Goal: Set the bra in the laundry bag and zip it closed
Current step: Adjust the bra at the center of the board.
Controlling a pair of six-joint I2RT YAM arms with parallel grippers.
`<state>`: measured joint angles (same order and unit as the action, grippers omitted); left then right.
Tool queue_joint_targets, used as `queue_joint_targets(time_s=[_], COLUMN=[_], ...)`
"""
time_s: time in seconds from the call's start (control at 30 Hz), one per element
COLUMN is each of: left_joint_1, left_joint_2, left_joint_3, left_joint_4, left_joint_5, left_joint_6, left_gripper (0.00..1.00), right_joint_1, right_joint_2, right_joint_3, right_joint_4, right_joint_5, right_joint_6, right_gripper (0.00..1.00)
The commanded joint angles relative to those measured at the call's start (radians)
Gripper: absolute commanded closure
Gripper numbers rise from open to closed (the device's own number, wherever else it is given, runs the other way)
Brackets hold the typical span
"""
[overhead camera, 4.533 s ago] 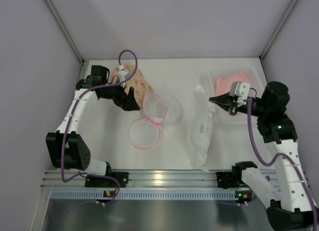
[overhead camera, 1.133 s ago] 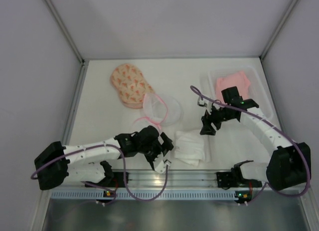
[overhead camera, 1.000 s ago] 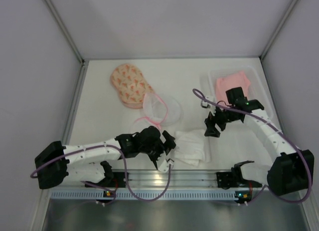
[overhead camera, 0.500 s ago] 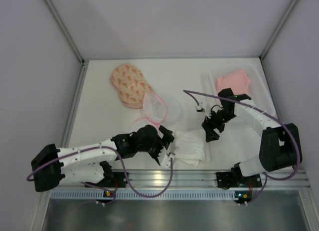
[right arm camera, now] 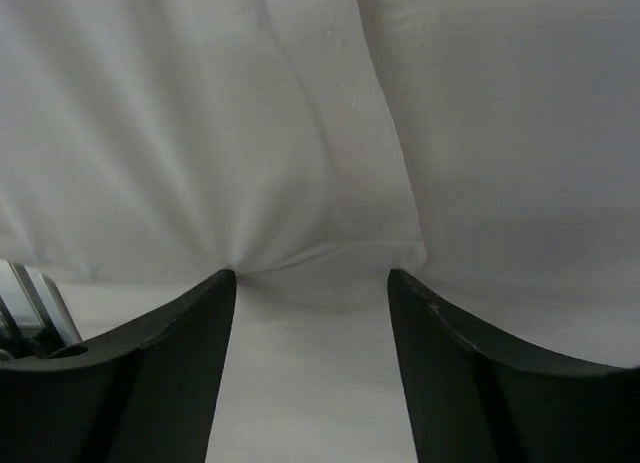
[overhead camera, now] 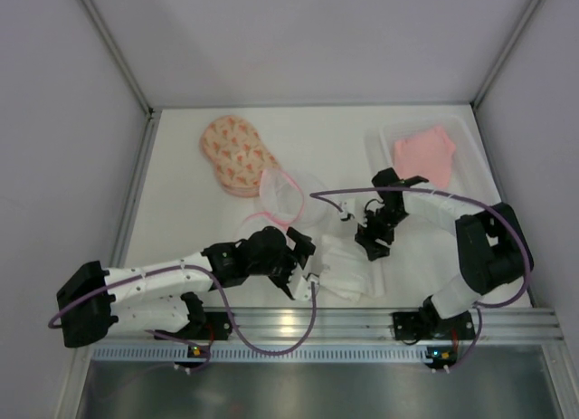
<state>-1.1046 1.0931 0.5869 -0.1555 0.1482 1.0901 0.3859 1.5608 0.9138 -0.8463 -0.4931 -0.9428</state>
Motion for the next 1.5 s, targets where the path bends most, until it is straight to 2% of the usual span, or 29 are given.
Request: queue_joint_targets(time_s=[0.0, 0.03, 0.1, 0.13, 0.2, 0.27, 0.4, 0.53, 0.73, 0.93, 1.1, 1.27, 1.4, 1.47], left_joint_1=[-0.005, -0.005, -0.005, -0.005, -0.005, -0.005, -0.005, -0.005, -0.001, 0.086, 0.152, 0.155, 0.153, 0.154], left_joint_2=[-0.004, -0.006, -0.018, -0.021, -0.042, -0.067, -0.120, -0.186, -0.235, -0.318, -0.348, -0.337, -0.308, -0.297], left_joint_3=[0.033, 0.034, 0.036, 0.036, 0.036, 0.045, 0.047, 0.030, 0.054, 0.093, 0.113, 0.113, 0.110, 0.110], left_joint_4=[0.043, 0.045, 0.042, 0.043, 0.034, 0.005, -0.033, -0.055, -0.046, -0.035, -0.053, -0.064, -0.076, -0.079], left_joint_5=[-0.015, -0.018, -0.032, -0.038, -0.062, -0.085, -0.124, -0.189, -0.330, -0.410, -0.421, -0.391, -0.340, -0.302], left_joint_6=[-0.039, -0.048, -0.062, -0.074, -0.085, -0.111, -0.144, -0.190, -0.326, -0.436, -0.432, -0.434, -0.435, -0.437], left_gripper=[0.01, 0.01, 0.01, 0.01, 0.01, 0.01, 0.01, 0.01, 0.01, 0.01, 0.01, 0.01, 0.01, 0.01], right_joint_1=[0.011, 0.011, 0.010, 0.010, 0.010, 0.005, -0.002, -0.001, 0.094, 0.122, 0.114, -0.091, -0.142, -0.143], right_joint_2=[0.042, 0.039, 0.009, -0.030, -0.073, -0.152, -0.208, -0.255, -0.228, -0.263, -0.337, -0.403, -0.455, -0.462], right_joint_3=[-0.016, -0.018, -0.010, 0.011, 0.048, 0.135, 0.232, 0.419, 0.666, 0.850, 0.795, 0.645, 0.385, 0.326], right_joint_4=[0.062, 0.055, 0.024, 0.007, -0.067, -0.143, -0.250, -0.325, -0.355, -0.359, -0.466, -0.617, -0.651, -0.648], right_joint_5=[0.030, 0.030, 0.028, 0.024, 0.008, -0.008, -0.002, -0.059, -0.218, -0.367, -0.320, -0.251, -0.060, 0.016], right_joint_6=[-0.054, -0.063, -0.076, -0.077, -0.080, -0.079, -0.077, -0.087, 0.050, 0.174, 0.138, -0.051, -0.134, -0.163], right_gripper=[0.39, 0.58, 0.71, 0.83, 1.00, 1.00, 1.00, 1.00, 1.00, 1.00, 1.00, 1.00, 1.00, 1.00])
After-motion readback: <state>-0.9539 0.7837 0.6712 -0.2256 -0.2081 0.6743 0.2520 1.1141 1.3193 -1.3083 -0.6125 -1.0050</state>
